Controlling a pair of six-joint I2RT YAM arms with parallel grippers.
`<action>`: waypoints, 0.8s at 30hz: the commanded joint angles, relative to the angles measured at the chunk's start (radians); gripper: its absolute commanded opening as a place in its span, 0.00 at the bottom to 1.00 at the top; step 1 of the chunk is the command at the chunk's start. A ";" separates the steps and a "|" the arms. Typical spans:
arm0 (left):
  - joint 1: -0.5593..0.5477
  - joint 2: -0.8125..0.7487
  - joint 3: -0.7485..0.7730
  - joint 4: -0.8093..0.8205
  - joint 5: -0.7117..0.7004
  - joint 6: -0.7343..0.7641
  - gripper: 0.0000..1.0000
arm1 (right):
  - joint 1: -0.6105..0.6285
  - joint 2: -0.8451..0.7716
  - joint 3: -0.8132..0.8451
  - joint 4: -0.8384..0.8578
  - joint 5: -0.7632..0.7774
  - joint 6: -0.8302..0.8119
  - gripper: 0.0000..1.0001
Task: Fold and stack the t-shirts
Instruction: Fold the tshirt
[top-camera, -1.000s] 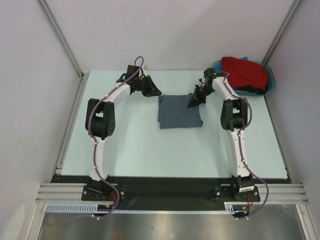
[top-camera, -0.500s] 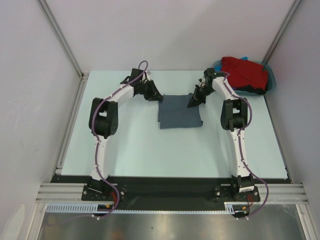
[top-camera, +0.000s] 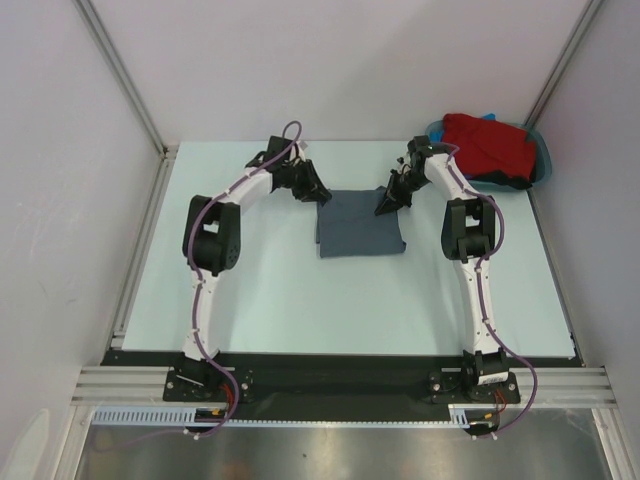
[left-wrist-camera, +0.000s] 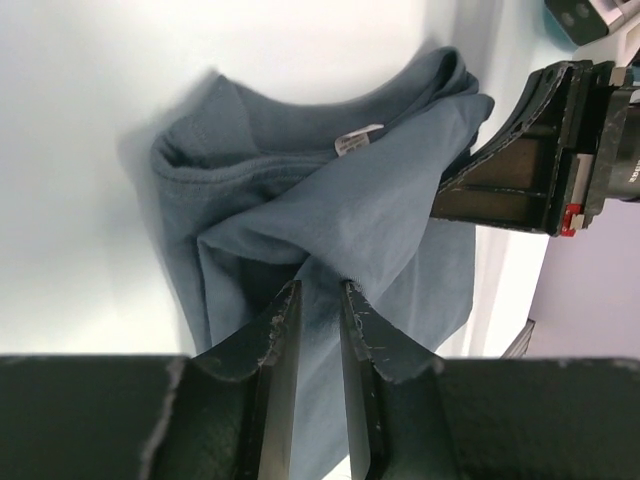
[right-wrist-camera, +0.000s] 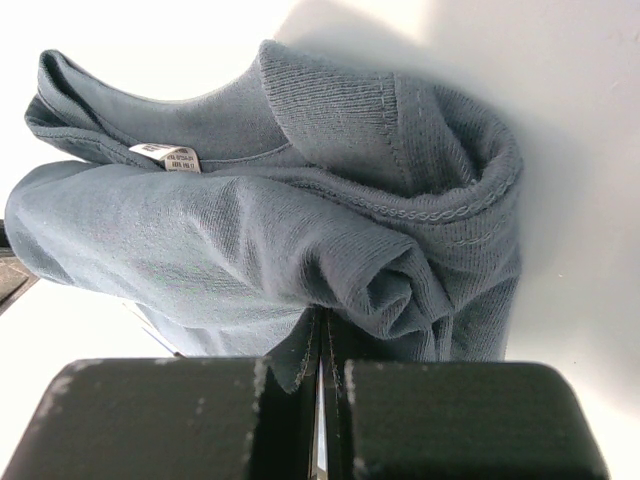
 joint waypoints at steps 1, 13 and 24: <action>-0.009 0.023 0.057 0.011 0.014 0.015 0.27 | -0.015 -0.010 -0.006 -0.027 0.056 -0.031 0.00; -0.027 0.046 0.055 0.039 0.051 -0.012 0.14 | -0.016 -0.009 -0.006 -0.032 0.058 -0.033 0.00; -0.026 0.032 0.087 -0.010 -0.001 0.031 0.00 | -0.013 -0.007 -0.006 -0.033 0.058 -0.035 0.00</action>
